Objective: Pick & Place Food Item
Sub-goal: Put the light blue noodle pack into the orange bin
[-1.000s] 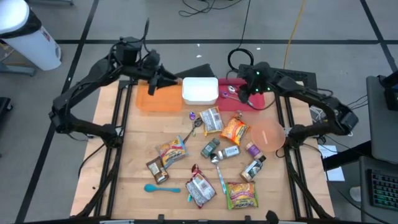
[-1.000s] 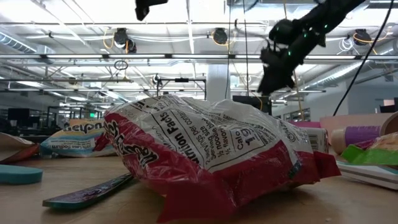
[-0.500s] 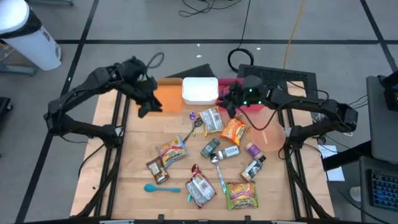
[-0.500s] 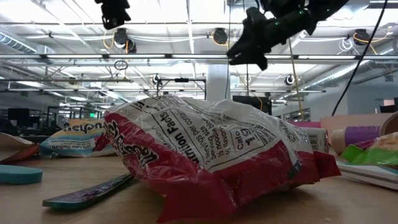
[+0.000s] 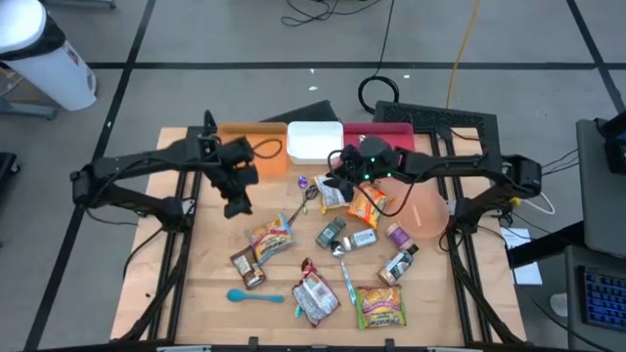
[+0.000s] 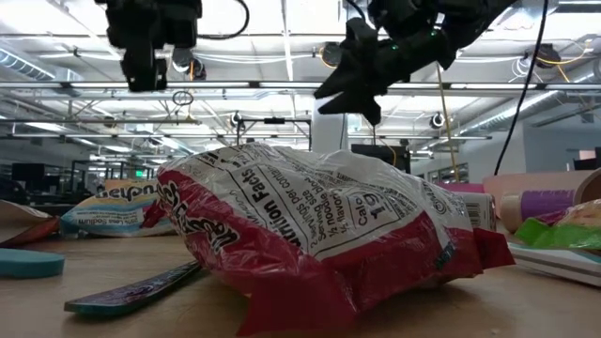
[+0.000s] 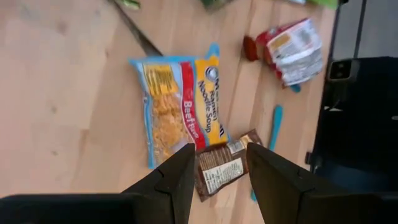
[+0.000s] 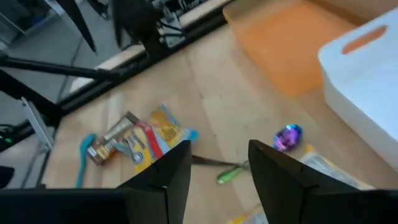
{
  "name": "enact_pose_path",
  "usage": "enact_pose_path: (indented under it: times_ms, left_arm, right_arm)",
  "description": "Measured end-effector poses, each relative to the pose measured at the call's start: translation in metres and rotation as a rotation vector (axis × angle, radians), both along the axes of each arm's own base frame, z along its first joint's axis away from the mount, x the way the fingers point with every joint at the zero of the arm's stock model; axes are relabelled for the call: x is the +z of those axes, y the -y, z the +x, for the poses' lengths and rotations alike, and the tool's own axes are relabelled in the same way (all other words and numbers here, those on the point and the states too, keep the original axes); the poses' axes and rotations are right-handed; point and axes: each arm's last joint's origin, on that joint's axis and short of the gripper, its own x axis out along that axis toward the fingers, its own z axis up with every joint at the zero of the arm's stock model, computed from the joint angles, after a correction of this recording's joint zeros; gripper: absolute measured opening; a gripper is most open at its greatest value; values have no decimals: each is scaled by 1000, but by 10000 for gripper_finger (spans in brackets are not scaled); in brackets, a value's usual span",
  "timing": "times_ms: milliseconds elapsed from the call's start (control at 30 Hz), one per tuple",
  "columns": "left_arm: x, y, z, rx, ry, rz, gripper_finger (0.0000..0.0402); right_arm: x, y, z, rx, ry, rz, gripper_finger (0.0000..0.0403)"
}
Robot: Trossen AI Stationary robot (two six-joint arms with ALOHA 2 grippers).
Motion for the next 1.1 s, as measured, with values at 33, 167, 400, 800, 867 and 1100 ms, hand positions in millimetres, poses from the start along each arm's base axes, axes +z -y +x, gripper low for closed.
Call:
enact_pose_path:
  times_ms: [33, 167, 400, 800, 867, 1100]
  left_arm:
    - [-7, 2, 0, 1, -13, -9, 154]
    - [-33, 11, 2, -5, -42, -44, 154]
    - [-64, 23, -1, 29, -111, -88, 154]
    - [-101, 28, -8, 120, -158, 6, 154]
    - [-106, 28, -7, 135, -138, 2, 154]
    - [-124, 29, -13, 167, -150, -13, 154]
  right_arm:
    - [-1, 0, 2, -1, 10, 5, 151]
    - [-4, -1, 4, 2, 5, 9, 149]
    - [-3, 0, 4, 9, 8, -17, 149]
    - [-3, 0, 4, 22, 7, -43, 145]
    - [-4, 0, 4, 22, 5, -43, 144]
    - [-4, 0, 4, 22, -1, -41, 143]
